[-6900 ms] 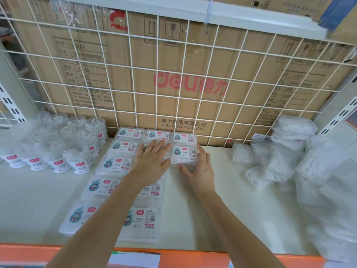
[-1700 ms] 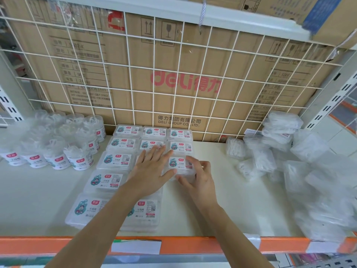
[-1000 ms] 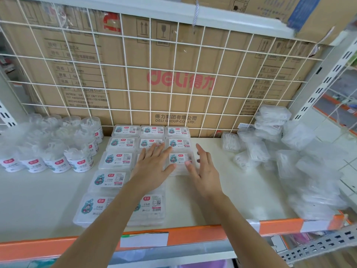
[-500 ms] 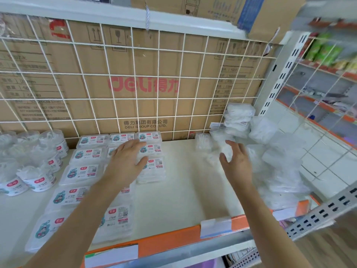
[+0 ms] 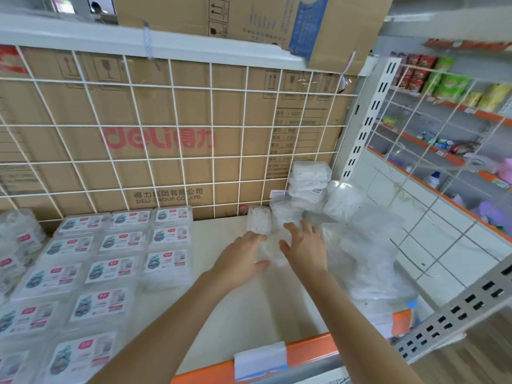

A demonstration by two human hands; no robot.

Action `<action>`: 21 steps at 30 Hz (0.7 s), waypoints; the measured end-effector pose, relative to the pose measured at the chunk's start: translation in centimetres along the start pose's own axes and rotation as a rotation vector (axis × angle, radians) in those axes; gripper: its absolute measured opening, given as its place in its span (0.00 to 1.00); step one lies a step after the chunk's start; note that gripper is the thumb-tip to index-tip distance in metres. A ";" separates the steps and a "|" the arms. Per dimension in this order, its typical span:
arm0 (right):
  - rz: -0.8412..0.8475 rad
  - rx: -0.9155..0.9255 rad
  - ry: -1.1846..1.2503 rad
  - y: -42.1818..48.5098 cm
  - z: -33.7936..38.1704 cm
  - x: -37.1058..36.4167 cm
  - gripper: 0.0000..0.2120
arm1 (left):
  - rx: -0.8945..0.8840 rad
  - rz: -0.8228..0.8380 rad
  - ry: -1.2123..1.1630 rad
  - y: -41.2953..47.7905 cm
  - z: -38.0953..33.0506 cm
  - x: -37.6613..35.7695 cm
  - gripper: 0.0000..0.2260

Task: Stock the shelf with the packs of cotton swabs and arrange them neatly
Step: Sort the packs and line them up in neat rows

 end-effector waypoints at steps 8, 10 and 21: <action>0.051 0.052 0.001 0.4 -0.6 0.6 0.21 | 0.180 -0.088 -0.026 3.1 -1.3 -3.9 0.31; 0.058 0.065 0.035 0.6 -0.9 0.5 0.21 | 0.180 -0.131 -0.075 2.9 -1.1 -4.0 0.31; -0.049 0.096 0.819 -1.1 -1.8 0.7 0.25 | 0.405 -0.333 -0.734 -2.9 0.3 -1.7 0.27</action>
Point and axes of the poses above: each hand's wrist, its own y-axis towards the middle knuckle, its own x-axis out of the back of the hand, z = x × y, the point moved 2 cm from there along y, towards the middle knuckle, and after that the axes turned 9 degrees about -x, right-handed, at the moved point
